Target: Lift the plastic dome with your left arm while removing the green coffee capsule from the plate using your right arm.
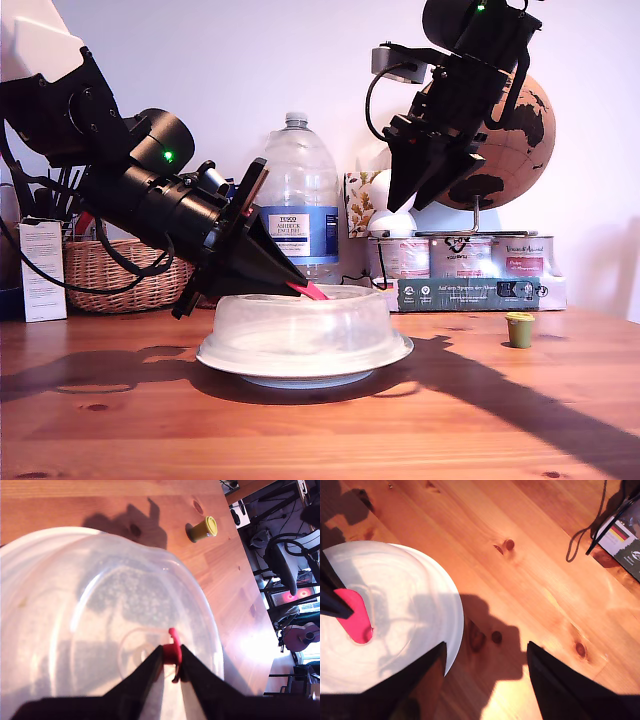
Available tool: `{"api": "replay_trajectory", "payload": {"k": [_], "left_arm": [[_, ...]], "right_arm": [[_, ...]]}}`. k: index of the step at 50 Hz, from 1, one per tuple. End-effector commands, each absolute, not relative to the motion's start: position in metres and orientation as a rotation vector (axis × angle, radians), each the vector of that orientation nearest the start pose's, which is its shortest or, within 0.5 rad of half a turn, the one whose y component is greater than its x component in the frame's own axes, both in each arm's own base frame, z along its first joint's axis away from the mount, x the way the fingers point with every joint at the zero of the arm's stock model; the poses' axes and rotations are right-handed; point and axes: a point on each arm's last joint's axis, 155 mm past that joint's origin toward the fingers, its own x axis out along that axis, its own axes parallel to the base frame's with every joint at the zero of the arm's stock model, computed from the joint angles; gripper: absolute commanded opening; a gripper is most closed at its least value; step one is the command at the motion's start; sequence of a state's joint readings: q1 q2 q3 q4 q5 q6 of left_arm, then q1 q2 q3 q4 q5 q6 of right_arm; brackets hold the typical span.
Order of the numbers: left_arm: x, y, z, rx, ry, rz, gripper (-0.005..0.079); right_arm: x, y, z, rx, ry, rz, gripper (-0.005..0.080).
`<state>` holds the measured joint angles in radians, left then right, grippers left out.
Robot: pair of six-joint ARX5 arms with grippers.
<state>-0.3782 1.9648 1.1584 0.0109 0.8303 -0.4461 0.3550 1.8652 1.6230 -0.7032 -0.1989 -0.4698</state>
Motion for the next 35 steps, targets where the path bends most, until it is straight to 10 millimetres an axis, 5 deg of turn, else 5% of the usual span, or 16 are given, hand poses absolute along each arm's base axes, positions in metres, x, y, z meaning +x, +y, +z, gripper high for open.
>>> {"api": "replay_trajectory", "payload": {"k": [1, 18, 35], "left_arm": [[0.381, -0.301, 0.061, -0.565, 1.102, -0.948, 0.0016], [0.376, -0.303, 0.068, -0.587, 1.106, -0.999, 0.0272], [0.396, -0.290, 0.082, -0.583, 1.054, -0.981, 0.0274]], "right_arm": [[0.449, 0.206, 0.156, -0.498, 0.812, 0.730, 0.0456], [0.449, 0.207, 0.156, -0.498, 0.812, 0.730, 0.0456], [0.449, 0.207, 0.155, -0.498, 0.813, 0.730, 0.0456]]}}
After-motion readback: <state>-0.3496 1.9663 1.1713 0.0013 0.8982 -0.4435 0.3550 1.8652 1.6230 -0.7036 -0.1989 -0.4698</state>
